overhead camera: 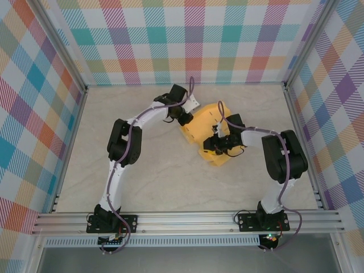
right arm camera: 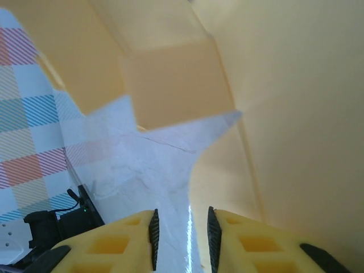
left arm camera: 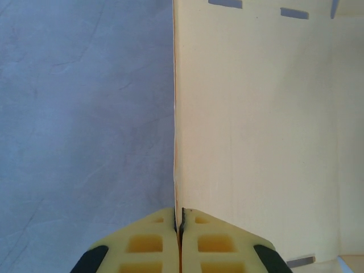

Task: Fold the paper box

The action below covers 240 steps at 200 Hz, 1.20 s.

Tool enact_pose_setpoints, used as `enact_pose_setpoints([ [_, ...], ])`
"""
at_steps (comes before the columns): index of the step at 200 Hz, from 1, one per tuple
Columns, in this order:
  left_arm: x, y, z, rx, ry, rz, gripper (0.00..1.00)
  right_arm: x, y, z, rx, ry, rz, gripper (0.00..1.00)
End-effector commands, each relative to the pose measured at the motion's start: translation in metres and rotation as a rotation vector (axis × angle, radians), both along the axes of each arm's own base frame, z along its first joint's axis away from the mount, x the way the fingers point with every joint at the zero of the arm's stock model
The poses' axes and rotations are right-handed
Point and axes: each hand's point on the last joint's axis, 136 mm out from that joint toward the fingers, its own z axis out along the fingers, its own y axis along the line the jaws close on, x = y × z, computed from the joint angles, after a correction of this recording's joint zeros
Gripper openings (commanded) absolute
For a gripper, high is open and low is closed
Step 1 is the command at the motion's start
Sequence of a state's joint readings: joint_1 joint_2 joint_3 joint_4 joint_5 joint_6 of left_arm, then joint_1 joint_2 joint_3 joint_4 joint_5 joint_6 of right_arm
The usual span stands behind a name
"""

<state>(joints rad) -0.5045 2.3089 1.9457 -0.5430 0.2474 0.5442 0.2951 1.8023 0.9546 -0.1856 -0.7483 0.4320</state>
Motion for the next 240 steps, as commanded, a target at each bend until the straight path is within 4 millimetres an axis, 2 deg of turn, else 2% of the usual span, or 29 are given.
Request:
enact_pose_setpoints([
  [1,0.005,0.006,0.038,0.02,-0.119,0.023,0.0,0.017,0.001,0.024,0.02,-0.028,-0.087,0.36],
  [27,0.003,0.007,0.049,0.036,-0.181,0.011,0.0,0.03,0.0,0.056,0.083,-0.016,-0.232,0.45],
  [56,0.003,0.01,0.061,0.042,-0.223,0.004,0.0,0.043,-0.027,0.073,0.058,0.051,-0.526,0.67],
  [74,0.0,0.008,0.067,0.039,-0.244,-0.007,0.0,0.053,-0.041,0.083,0.083,0.095,-0.658,0.69],
  [99,-0.006,0.004,0.073,0.054,-0.291,-0.043,0.0,0.072,-0.038,0.099,0.137,0.176,-0.739,0.73],
  [117,-0.009,0.002,0.078,0.066,-0.327,-0.064,0.0,0.093,-0.032,0.111,0.188,0.212,-0.772,0.73],
  [149,-0.013,-0.004,0.082,0.074,-0.379,-0.09,0.0,0.128,-0.024,0.115,0.237,0.248,-0.822,0.66],
  [167,-0.018,-0.005,0.077,0.107,-0.395,-0.109,0.0,0.144,-0.017,0.115,0.267,0.255,-0.82,0.59],
  [181,-0.021,-0.005,0.075,0.129,-0.404,-0.121,0.0,0.152,-0.014,0.113,0.285,0.251,-0.83,0.53],
  [185,-0.017,-0.008,0.081,0.116,-0.434,-0.116,0.0,0.153,-0.013,0.113,0.284,0.251,-0.832,0.52],
  [202,-0.019,-0.01,0.083,0.112,-0.443,-0.121,0.0,0.159,-0.012,0.114,0.288,0.237,-0.833,0.49],
  [240,-0.019,-0.013,0.083,0.114,-0.455,-0.126,0.0,0.162,-0.003,0.103,0.278,0.257,-0.83,0.42],
])
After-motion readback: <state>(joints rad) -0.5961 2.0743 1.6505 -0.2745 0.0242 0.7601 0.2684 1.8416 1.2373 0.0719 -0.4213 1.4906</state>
